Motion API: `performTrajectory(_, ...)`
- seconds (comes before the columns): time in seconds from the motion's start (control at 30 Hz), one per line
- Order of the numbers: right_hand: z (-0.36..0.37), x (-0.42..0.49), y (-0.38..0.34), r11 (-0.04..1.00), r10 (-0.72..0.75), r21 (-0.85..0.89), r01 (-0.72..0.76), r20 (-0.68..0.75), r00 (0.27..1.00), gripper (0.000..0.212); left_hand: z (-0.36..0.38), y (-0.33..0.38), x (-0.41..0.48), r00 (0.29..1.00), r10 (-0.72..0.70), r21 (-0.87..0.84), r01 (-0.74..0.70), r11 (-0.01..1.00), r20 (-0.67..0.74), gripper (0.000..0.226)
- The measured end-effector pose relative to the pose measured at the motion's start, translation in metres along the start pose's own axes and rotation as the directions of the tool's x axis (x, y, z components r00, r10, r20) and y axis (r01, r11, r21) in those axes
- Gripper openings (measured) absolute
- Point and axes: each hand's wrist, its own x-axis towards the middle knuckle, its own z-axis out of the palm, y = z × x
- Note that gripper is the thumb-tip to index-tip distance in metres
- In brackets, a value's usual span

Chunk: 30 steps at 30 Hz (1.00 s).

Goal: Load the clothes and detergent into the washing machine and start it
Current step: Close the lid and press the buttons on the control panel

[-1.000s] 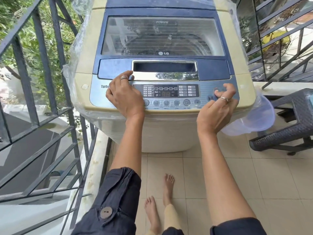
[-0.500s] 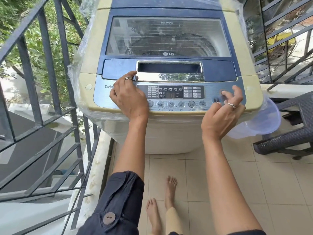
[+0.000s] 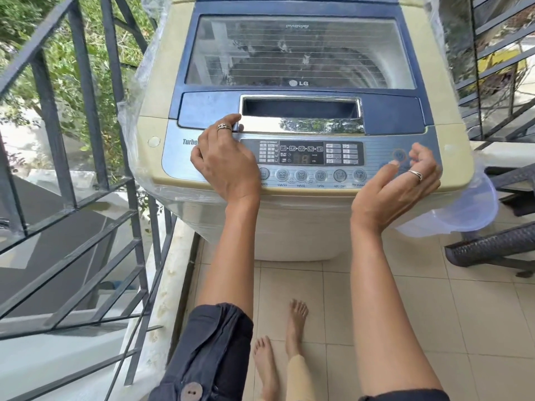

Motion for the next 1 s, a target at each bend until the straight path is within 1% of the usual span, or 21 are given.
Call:
performTrajectory(0.27,0.0032,-0.0004,0.0015,1.0,0.013,0.003,-0.013,-0.036,0.999,0.032,-0.0008,0.0016,-0.0009,1.0,-0.001,0.014,0.001,1.0,-0.006,0.042)
performTrajectory(1.0,0.0067,0.002,0.0062,1.0,-0.013,-0.026,0.012,-0.052,0.999,0.033,0.0004,0.0018,-0.0015,0.999,-0.011,0.001,0.011,1.0,-0.036,0.044)
